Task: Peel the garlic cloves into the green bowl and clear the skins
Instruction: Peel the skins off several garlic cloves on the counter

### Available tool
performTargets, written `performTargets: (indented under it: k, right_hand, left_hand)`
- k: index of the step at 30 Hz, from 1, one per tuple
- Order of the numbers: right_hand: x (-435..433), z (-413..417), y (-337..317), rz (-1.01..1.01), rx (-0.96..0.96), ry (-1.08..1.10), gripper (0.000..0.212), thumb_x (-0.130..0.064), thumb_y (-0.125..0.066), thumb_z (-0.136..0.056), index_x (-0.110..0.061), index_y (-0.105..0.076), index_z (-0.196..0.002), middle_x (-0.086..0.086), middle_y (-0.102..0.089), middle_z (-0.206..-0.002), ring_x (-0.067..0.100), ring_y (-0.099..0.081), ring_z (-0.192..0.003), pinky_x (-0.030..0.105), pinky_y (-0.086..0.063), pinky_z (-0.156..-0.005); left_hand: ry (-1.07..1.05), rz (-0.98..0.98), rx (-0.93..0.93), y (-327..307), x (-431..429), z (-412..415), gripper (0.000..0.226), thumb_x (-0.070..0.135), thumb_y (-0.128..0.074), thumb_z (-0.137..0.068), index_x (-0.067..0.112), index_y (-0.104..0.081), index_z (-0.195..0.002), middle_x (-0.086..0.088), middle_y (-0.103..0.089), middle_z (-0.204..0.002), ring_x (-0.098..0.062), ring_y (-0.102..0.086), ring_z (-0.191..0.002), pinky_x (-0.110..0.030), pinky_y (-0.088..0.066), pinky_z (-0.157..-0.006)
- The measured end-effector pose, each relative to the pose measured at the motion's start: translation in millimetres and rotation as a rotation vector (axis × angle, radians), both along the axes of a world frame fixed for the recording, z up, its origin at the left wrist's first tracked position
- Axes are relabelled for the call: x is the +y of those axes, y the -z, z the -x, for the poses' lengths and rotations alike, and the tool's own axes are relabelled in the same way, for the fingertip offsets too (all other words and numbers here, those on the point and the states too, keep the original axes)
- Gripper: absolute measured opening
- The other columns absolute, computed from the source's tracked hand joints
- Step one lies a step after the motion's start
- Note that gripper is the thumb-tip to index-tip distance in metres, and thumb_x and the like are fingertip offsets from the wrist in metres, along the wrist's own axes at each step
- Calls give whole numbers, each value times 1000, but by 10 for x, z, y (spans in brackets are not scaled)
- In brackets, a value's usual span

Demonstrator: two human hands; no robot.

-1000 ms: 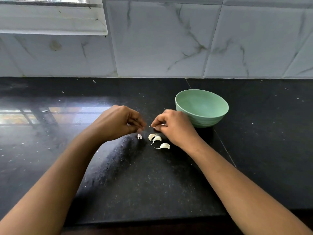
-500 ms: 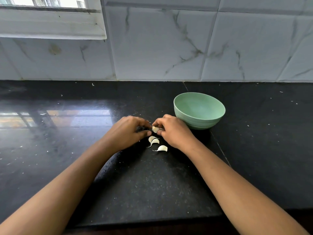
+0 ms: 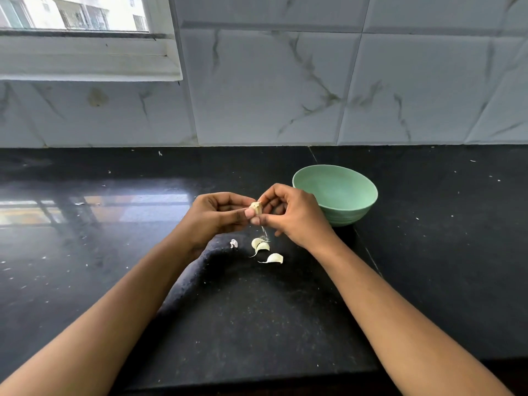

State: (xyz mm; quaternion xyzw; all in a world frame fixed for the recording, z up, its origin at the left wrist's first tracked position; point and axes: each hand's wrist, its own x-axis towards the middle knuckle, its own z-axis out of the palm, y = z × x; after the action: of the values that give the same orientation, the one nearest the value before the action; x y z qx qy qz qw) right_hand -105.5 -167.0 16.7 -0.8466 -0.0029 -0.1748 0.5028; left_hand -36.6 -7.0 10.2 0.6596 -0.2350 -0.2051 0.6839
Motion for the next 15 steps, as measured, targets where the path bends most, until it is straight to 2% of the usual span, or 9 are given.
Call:
performTargets:
  k: [4,7,9,15]
  right_hand:
    - [-20,14,-37,-105,50,-89,26,-10,-82,-70,-6,-64,-88,5,-65,-73,7,-59,-57,22,-52,-46]
    - [-43,4,-28,-344,99,-131,12,-8,-70,-83,-5,-62,-90,5,-64,-73,11,-60,-55,22,-52,-47]
    - [-47,-4,-23,-434,119,-142,3,-6,-64,-87,-6,-62,-88,5,-63,-73,10,-60,-54,21,-53,-48]
    - [-20,-17,-2,-466,126,-128,3,-4,-63,-88,-7,-63,-90,2,-62,-72,7,-59,-55,19,-53,-51]
  left_hand:
    - [-17,16,40,13,11,-17,26,19,-72,-66,9,-72,-90,-9,-72,-79,-13,-67,-69,-22,-56,-66]
    - [-18,20,51,-5,2,-19,28,20,-69,-68,9,-72,-93,-4,-70,-73,-8,-64,-62,-21,-56,-65]
    - [-15,12,58,-16,-3,-10,28,19,-68,-70,7,-71,-95,-4,-70,-73,-8,-63,-61,-20,-56,-64]
    - [-47,-22,8,-23,-2,14,27,20,-69,-70,8,-71,-94,-5,-71,-74,-8,-65,-62,-21,-56,-65]
